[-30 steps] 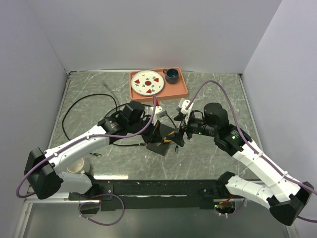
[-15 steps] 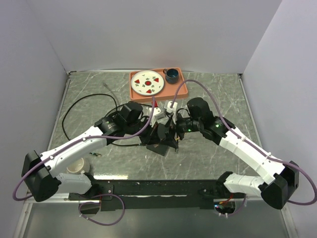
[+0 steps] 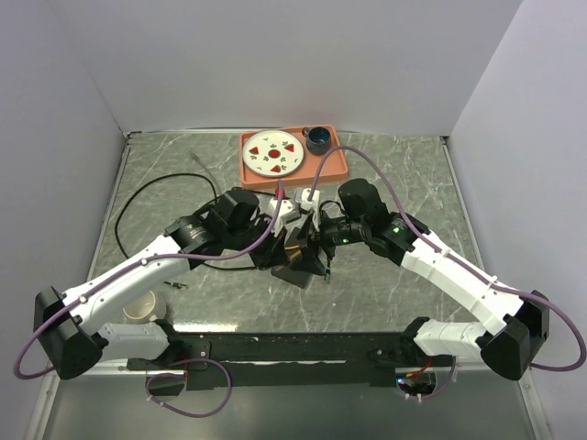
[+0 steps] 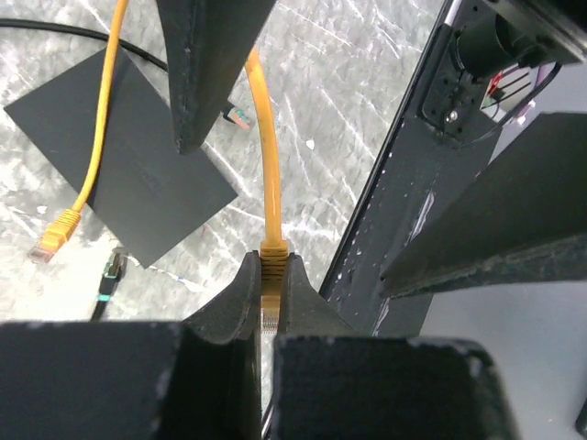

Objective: Insert the plug into the switch port

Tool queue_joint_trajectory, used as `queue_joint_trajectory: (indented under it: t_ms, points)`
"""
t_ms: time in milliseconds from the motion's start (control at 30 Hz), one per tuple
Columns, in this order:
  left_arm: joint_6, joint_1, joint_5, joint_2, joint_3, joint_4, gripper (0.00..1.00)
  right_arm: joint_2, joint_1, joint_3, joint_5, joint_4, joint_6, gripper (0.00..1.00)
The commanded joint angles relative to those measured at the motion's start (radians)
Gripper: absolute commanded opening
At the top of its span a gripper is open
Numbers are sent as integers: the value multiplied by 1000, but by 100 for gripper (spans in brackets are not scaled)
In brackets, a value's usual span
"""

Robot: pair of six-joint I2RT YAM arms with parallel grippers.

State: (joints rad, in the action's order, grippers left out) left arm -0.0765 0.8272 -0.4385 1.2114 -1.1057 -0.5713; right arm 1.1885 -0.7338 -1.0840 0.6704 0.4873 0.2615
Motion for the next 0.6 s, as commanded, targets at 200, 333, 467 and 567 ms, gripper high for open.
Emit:
queue_joint_trajectory:
  t_ms: [200, 333, 467, 567]
  points:
    - [121, 4, -121, -282, 127, 330, 1, -142, -15, 122, -46, -116, -45, 100]
    - [135, 4, -164, -260, 106, 311, 1, -153, -15, 118, -22, -118, -47, 99]
    - [145, 4, -207, -169, 54, 265, 1, -145, -13, 92, 18, -110, -51, 99]
    - [152, 4, -220, -103, 15, 225, 1, -148, -13, 76, 24, -115, -54, 99]
